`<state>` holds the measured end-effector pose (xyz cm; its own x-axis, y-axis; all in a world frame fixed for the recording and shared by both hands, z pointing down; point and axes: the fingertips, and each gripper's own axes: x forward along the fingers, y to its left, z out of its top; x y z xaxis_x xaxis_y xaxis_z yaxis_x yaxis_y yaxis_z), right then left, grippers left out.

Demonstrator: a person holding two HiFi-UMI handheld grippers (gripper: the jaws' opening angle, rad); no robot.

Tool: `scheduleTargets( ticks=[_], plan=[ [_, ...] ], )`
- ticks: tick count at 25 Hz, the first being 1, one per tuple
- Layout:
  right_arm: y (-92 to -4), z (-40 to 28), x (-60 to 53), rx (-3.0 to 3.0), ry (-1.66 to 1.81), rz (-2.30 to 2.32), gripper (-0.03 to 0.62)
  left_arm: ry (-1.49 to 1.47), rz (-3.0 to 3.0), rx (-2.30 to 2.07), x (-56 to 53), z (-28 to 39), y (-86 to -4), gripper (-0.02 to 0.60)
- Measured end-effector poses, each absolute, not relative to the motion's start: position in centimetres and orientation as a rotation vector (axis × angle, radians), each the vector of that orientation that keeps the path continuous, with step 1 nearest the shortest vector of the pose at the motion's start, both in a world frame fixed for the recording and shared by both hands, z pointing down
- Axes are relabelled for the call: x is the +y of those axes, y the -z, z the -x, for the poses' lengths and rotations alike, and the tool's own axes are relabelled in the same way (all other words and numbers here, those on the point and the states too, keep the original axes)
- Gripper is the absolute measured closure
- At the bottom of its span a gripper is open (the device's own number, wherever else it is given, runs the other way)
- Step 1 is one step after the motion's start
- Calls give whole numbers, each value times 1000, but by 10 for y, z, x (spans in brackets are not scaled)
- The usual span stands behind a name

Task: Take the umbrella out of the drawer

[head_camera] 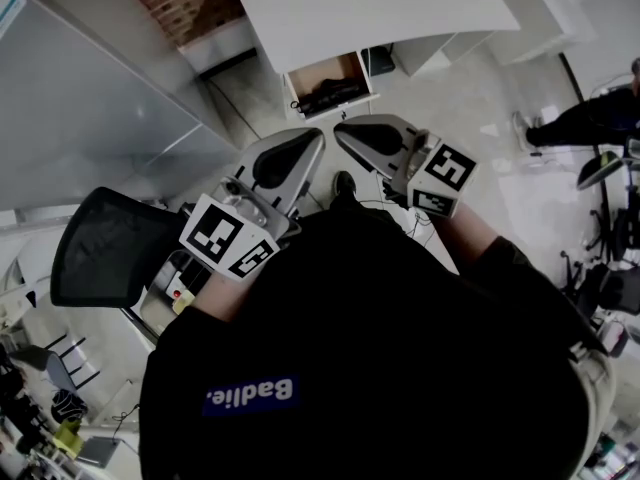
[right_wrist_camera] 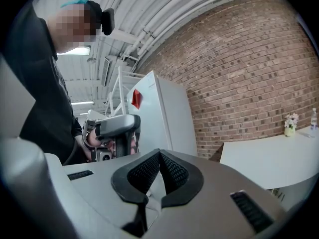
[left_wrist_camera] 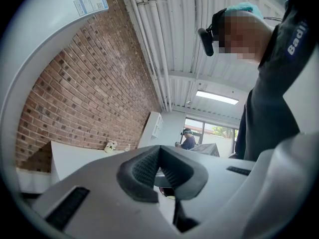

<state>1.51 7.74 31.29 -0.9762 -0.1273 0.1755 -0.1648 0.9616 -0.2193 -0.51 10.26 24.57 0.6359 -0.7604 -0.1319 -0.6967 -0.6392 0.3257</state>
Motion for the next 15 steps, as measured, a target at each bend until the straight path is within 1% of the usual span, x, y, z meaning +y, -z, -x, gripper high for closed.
scheduleTargets(
  ticks=[7,15],
  plan=[
    [-311,1,91,-2937,-310,-235,565,426,-2621,-1188,111,24,-239,580],
    [-321,-1,84,-2927,-310,-277,565,424,-2599,-1183,111,28,-248,580]
  ],
)
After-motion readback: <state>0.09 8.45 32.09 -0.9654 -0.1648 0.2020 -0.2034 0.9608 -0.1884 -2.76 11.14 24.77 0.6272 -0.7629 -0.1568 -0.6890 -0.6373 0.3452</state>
